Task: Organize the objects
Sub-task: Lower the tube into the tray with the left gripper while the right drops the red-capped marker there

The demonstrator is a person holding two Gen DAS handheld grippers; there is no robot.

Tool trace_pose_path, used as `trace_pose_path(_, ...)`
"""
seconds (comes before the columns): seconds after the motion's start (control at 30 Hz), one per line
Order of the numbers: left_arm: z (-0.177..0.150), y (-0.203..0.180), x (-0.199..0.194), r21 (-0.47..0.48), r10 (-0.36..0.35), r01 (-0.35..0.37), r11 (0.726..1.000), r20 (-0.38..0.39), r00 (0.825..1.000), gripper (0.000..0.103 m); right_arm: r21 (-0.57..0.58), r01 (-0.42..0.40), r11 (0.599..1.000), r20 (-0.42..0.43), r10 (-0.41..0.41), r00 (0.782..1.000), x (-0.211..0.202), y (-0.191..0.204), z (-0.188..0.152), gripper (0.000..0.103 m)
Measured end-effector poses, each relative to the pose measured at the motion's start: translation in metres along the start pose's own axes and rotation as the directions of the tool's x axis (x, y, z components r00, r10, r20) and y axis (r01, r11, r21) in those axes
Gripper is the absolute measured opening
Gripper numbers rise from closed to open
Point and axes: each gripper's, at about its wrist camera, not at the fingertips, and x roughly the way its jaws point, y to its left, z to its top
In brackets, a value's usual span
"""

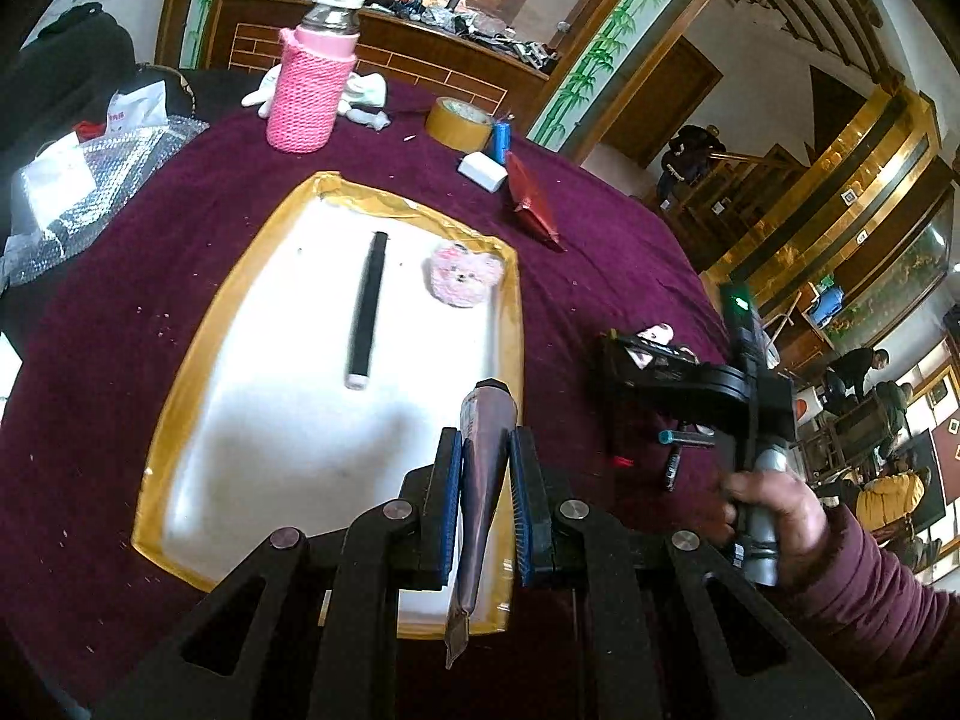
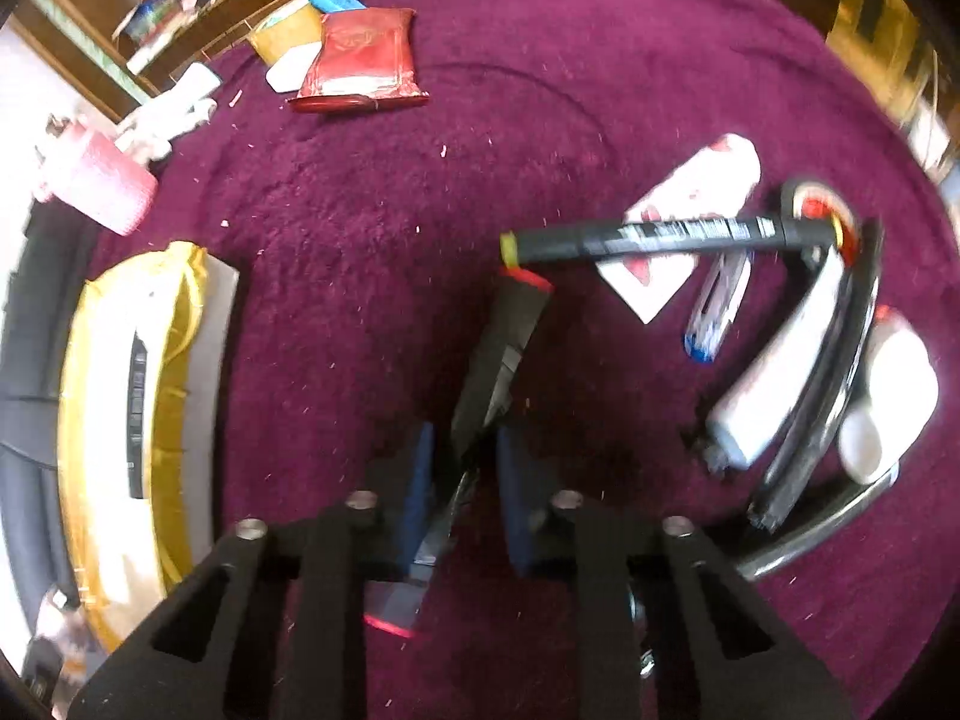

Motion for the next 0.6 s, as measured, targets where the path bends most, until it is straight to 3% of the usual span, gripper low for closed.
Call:
trace_pose_path(0.17, 0.008, 0.021, 0.010, -0.018, -0.010, 0.010, 1.000, -0.022, 1.000, 0.013, 0.086, -0.138, 0.987, 0.004, 0.138, 0.990, -0.018, -0.016, -0.016, 0.013)
trace_pose_path(0.3, 0.018, 0.034, 0.017, -0.031, -0.023, 0.022, 0.999, -0.034, 0.999, 0.013, 0.101, -0.203, 0.974, 0.036, 0.200, 0.979, -0.038, -0.011, -0.024, 0.013)
trace_pose_path(0.5, 0.047, 0.046, 0.029, 0.002, 0.001, -0.001, 1.000, -0.028, 1.000, 0.013, 0.058, -0.285, 0.957, 0.067, 0.281, 0.957, -0.063, 0.024, -0.021, 0.013)
trace_pose_path(0.6, 0.062, 0.053, 0.040, 0.003, 0.018, -0.018, 1.000, -0.028, 0.999, 0.013, 0.008, -0.323, 0.946, 0.044, 0.322, 0.946, -0.062, 0.061, -0.014, 0.013)
